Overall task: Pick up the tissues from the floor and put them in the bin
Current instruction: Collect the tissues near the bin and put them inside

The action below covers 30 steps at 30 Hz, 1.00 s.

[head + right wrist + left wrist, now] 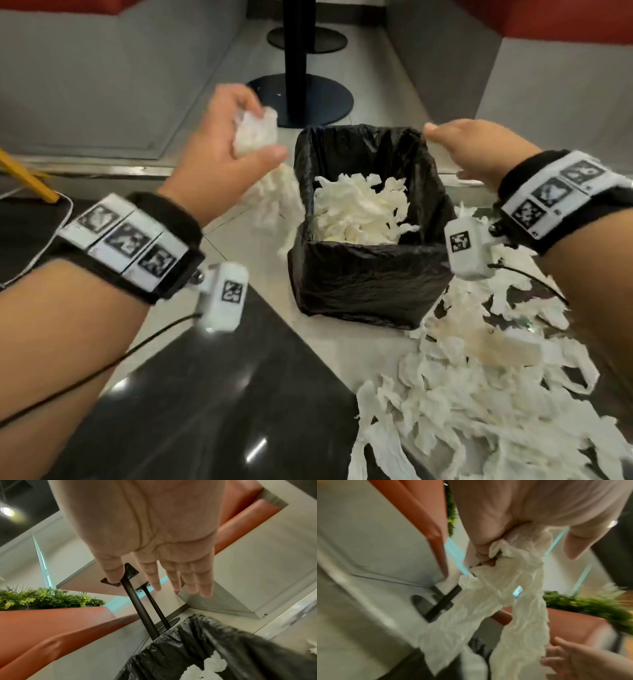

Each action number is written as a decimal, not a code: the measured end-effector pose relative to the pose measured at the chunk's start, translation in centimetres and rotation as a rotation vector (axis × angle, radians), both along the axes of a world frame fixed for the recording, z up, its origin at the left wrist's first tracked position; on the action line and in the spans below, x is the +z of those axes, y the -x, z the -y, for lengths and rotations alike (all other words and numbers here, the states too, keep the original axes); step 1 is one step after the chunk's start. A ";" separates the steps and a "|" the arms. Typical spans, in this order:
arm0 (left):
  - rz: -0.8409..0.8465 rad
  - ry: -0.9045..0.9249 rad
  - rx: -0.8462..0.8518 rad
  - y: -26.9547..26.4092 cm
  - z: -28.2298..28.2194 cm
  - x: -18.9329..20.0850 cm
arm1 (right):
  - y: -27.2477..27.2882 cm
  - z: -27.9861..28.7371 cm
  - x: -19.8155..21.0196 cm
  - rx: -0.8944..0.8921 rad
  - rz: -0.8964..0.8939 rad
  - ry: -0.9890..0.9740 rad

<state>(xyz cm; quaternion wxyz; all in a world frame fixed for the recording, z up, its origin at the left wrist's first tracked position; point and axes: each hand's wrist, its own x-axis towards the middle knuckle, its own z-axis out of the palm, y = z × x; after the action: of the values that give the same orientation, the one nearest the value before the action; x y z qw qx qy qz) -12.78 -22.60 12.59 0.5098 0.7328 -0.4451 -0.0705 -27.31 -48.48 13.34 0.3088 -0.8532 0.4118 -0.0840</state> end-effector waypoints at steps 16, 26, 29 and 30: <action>0.641 -0.706 -0.332 5.1 16.5 -1.4 | 21.1 1.8 -6.3 -0.108 -0.291 -0.019; 0.963 -0.648 -0.635 13.3 8.4 -9.3 | 20.9 3.0 -17.9 0.435 -0.588 -0.009; 0.769 -0.823 -0.604 15.1 6.3 -11.3 | 20.4 1.9 -19.4 0.529 -0.560 -0.059; 0.708 -0.901 -0.591 15.8 5.8 -11.9 | 20.5 1.4 -19.9 0.562 -0.573 -0.076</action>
<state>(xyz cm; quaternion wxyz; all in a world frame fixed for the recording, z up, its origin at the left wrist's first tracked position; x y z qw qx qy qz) -28.56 -28.44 0.68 -0.0668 0.7006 -0.6961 -0.1419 -47.83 -49.85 -6.54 0.2237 -0.9095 0.2347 0.2601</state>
